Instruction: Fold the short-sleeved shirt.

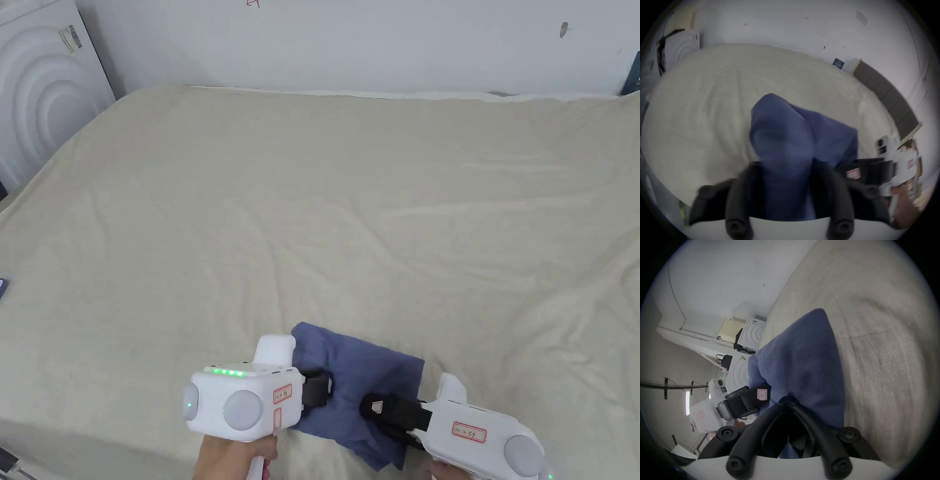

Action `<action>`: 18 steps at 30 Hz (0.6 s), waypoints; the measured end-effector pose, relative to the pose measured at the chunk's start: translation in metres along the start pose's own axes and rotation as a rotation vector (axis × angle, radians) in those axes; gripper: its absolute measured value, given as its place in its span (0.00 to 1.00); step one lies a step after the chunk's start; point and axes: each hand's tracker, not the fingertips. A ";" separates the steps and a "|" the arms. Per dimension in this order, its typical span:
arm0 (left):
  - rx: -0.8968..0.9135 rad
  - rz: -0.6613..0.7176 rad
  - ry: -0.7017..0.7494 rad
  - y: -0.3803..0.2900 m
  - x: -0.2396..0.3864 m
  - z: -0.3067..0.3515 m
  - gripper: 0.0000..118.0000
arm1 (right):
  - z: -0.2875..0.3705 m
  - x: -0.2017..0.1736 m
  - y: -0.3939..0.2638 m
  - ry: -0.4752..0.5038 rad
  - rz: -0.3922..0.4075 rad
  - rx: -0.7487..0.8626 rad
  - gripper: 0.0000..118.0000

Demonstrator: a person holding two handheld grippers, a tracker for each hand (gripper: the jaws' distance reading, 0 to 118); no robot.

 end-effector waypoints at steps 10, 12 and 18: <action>-0.001 -0.306 0.187 0.037 0.009 0.069 0.28 | 0.041 -0.033 0.005 0.063 0.023 0.099 0.01; -0.004 -0.362 0.229 0.047 -0.023 0.071 0.28 | 0.043 -0.045 0.011 0.032 0.069 0.104 0.01; -0.100 -0.409 0.418 0.091 -0.113 0.106 0.28 | 0.035 -0.072 0.019 0.070 0.105 0.151 0.01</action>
